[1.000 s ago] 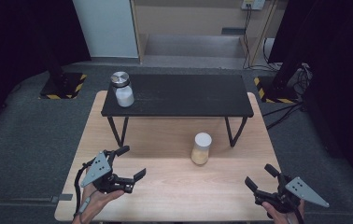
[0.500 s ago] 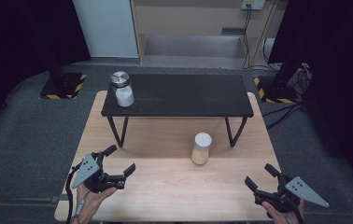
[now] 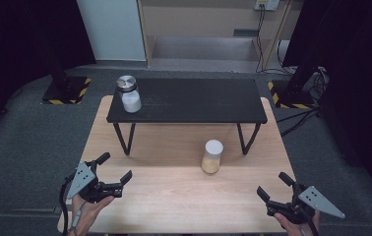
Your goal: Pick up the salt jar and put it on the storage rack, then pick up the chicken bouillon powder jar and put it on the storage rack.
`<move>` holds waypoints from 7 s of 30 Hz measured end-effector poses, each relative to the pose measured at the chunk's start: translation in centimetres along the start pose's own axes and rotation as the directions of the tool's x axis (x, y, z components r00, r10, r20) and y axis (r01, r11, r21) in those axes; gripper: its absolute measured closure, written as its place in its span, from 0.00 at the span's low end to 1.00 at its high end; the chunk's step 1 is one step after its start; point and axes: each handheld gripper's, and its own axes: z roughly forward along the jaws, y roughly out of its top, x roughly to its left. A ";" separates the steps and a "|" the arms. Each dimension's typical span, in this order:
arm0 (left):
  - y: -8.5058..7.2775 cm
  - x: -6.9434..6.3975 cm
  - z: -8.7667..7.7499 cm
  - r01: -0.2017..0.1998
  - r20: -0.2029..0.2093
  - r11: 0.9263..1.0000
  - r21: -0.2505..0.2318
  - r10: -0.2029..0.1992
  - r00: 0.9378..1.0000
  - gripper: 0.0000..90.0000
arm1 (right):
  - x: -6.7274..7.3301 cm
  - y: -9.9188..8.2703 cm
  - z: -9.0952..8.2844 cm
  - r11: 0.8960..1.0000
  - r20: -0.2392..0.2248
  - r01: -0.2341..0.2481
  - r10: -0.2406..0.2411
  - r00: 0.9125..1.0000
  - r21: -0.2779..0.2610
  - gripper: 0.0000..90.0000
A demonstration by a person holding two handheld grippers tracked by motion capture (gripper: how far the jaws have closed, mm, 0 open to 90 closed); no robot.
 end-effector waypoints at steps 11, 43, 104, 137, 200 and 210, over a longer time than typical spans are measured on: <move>-0.2 0.0 -0.4 0.033 -0.003 0.999 -0.016 -0.034 0.999 0.00 | 0.0 0.0 -0.2 1.000 0.005 0.009 -0.009 1.000 -0.012 0.02; -0.3 0.2 -0.2 0.058 0.013 0.998 0.006 -0.058 0.998 0.00 | -1.3 7.3 2.7 0.991 -0.132 0.051 -0.035 0.991 0.121 0.02; -0.3 0.5 -0.1 0.057 0.027 0.998 0.020 -0.057 0.998 0.00 | 0.1 7.3 21.5 0.916 -0.220 0.138 -0.057 0.974 0.376 0.36; -0.4 0.8 -0.1 0.075 0.034 0.997 0.011 -0.075 0.997 0.00 | -1.2 17.2 17.2 0.894 -0.432 0.322 -0.168 0.886 0.311 0.37; -0.6 1.4 0.1 0.108 0.034 0.994 0.021 -0.109 0.993 0.00 | -4.7 30.7 24.6 0.927 -0.139 0.167 -0.127 0.982 0.336 0.37; -0.6 1.3 0.2 0.106 0.036 0.994 0.027 -0.107 0.994 0.00 | -5.1 30.3 25.2 0.921 -0.135 0.151 -0.109 0.985 0.359 0.37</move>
